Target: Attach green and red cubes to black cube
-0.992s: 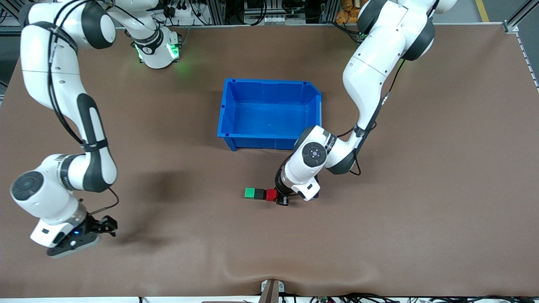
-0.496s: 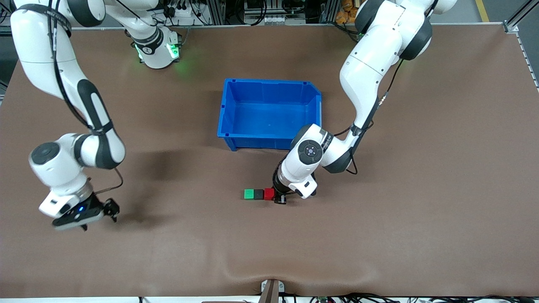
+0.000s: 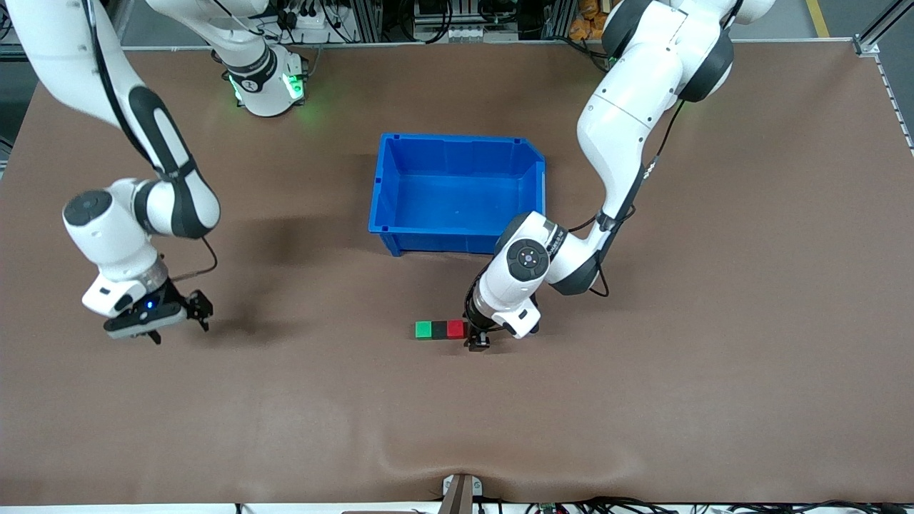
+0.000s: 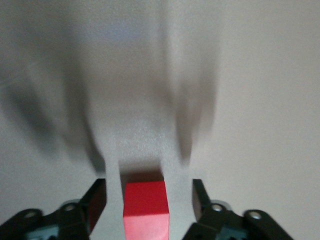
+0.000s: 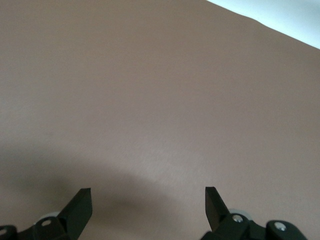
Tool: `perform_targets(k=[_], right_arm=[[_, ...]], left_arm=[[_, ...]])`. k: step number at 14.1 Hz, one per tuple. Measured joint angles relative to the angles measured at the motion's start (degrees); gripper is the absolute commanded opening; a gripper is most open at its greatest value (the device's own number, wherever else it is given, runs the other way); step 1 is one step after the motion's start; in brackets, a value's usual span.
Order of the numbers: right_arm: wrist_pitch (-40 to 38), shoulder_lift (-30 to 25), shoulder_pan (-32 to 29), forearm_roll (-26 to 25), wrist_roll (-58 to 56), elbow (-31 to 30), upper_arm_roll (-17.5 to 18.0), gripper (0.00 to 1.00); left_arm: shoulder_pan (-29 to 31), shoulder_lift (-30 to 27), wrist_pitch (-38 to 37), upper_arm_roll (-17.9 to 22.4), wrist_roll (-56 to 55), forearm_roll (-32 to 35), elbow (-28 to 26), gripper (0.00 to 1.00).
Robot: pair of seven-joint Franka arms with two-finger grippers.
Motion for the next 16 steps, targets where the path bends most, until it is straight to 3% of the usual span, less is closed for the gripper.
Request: perform_targets(k=[3, 7, 11, 16], right_arm=[[-0.3, -6.1, 0.4, 0.0, 0.0, -6.3, 0.1, 1.00], [-0.4, -10.9, 1.3, 0.0, 0.0, -11.2, 0.3, 1.00], [-1.6, -12.9, 1.3, 0.0, 0.2, -11.3, 0.0, 1.00], [-14.8, -19.0, 1.3, 0.0, 3.3, -8.8, 0.0, 1.00]], left_arm=[[0.4, -2.6, -6.4, 0.3, 3.8, 0.0, 1.6, 1.00], [4.7, -10.0, -17.5, 0.9, 14.2, 0.0, 2.3, 1.00], [7.9, -17.2, -27.8, 0.9, 19.4, 0.8, 2.2, 1.00], [12.3, -26.2, -44.5, 1.0, 36.9, 1.0, 1.6, 1.00]])
